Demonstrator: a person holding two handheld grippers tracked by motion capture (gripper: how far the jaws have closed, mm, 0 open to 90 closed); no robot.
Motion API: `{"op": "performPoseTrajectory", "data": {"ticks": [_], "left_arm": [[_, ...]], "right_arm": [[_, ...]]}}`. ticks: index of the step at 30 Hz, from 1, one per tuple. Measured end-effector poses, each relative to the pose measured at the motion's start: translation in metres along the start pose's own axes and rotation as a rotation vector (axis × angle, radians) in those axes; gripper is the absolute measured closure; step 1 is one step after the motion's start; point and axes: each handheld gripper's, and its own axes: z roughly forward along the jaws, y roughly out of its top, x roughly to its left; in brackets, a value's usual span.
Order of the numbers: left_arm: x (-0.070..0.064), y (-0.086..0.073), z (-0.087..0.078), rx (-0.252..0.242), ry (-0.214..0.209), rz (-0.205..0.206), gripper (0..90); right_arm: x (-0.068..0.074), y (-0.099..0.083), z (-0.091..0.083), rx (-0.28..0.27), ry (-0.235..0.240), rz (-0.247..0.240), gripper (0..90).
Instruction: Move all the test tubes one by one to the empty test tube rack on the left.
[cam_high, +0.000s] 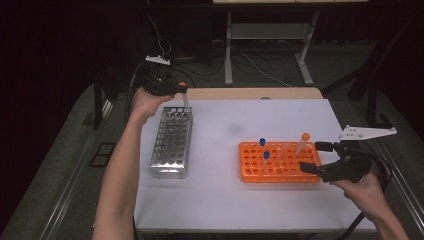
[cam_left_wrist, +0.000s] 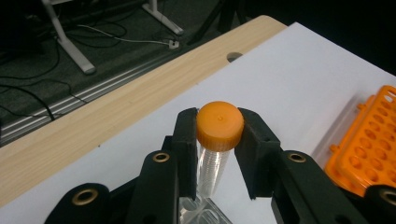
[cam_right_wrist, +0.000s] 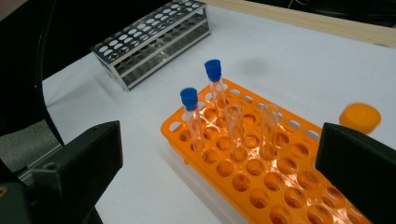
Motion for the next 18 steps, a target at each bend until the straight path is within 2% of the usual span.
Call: {"op": "performPoseTrajectory", "data": {"ticks": [6, 11, 16, 18], "left_arm": [[0.008, -0.004, 0.011, 0.004, 0.038, -0.016, 69.1], [0.014, -0.008, 0.019, -0.002, 0.038, -0.043, 69.1], [0.016, -0.011, 0.023, -0.020, 0.050, -0.049, 69.1], [0.015, -0.011, 0.024, -0.004, 0.078, -0.035, 69.1]], "right_arm": [[-0.004, -0.014, -0.003, 0.001, -0.009, 0.024, 0.3], [-0.006, -0.024, -0.005, 0.007, -0.014, 0.038, 0.3], [-0.009, -0.032, -0.007, 0.007, -0.022, 0.050, 0.3], [-0.010, -0.036, -0.006, 0.010, -0.021, 0.060, 0.3]]}}
